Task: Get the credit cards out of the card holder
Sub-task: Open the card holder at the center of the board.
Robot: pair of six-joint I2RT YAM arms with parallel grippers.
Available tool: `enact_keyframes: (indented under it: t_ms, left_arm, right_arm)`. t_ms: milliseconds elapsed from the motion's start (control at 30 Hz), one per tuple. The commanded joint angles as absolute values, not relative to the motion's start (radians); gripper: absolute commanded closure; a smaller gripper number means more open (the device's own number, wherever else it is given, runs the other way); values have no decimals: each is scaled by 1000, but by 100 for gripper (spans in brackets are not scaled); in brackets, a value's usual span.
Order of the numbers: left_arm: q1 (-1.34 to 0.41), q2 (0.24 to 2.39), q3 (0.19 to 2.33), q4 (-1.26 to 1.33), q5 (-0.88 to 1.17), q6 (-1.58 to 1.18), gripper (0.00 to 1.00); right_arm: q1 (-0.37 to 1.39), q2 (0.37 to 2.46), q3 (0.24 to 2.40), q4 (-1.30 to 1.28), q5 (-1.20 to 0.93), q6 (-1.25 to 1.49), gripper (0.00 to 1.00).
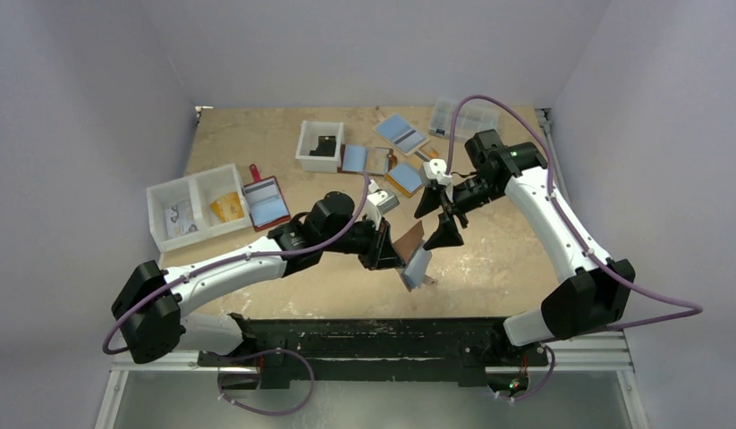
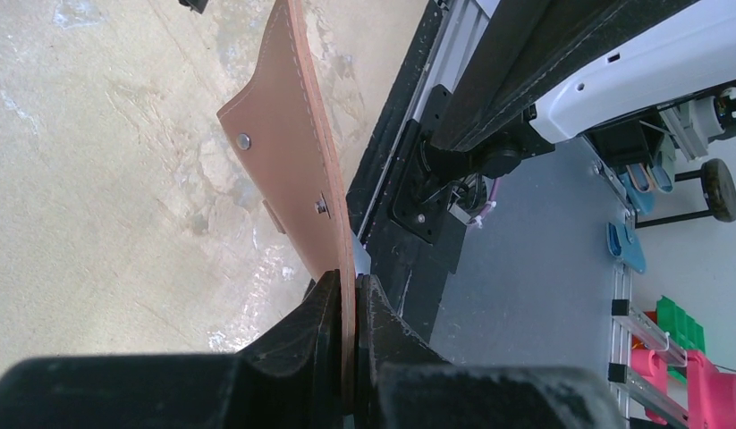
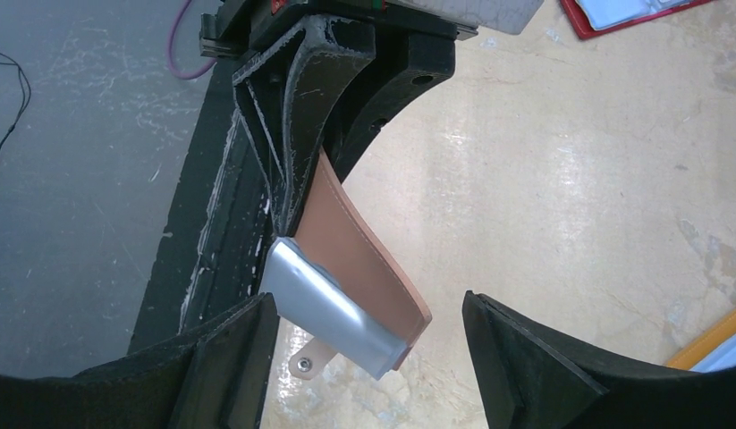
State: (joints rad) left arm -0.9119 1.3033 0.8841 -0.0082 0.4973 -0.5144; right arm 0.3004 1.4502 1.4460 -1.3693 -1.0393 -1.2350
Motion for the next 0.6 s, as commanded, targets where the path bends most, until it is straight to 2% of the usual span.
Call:
enact_keyframes:
  t_ms: [0, 367, 567]
  left_arm:
    - [-925, 1297, 902, 72, 500, -529, 100]
    - [-945, 1304, 922, 61, 479, -527, 100]
    - [-946, 1308, 948, 12, 459, -492, 100]
  right_arm:
    - [296, 1426, 1451, -1384, -1068, -1250, 15]
    - [313, 1457, 1450, -1389, -1101, -1269, 11]
    - [400, 1463, 1421, -1389, -1064, -1273, 17]
